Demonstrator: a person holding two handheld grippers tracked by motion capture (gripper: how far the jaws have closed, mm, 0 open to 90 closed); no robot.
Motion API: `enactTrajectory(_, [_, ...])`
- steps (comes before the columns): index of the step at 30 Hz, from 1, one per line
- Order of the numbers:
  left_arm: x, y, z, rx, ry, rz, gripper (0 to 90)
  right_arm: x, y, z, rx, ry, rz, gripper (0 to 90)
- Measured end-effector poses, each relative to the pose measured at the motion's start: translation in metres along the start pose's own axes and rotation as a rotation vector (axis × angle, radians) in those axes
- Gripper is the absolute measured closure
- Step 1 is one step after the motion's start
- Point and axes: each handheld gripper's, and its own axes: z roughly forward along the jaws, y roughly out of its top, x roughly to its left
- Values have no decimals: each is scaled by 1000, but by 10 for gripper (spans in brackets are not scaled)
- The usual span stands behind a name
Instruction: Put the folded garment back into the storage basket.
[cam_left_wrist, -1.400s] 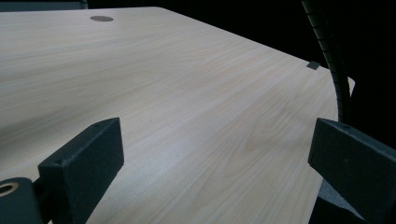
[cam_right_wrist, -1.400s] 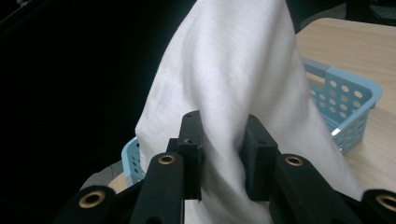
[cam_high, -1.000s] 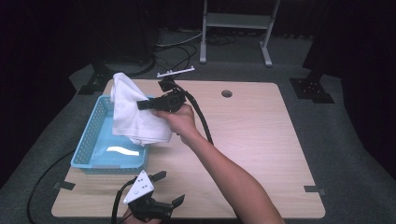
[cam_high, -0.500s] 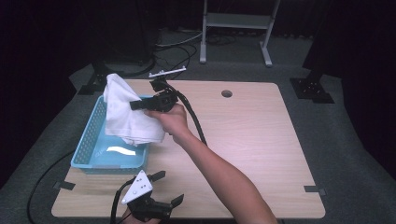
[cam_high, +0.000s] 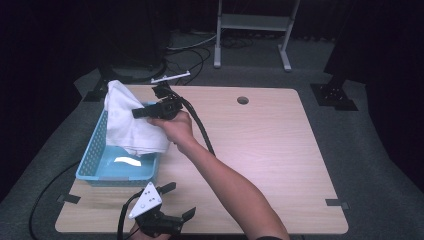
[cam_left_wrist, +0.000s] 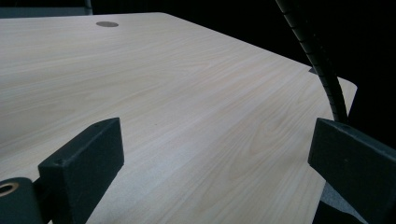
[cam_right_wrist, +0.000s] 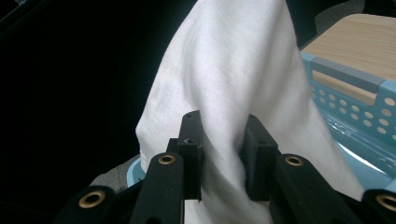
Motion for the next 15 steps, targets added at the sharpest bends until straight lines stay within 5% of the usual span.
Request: enactTrajectory(15, [1, -1, 1, 4, 0, -4, 32, 2, 1, 18, 14, -1, 10, 728])
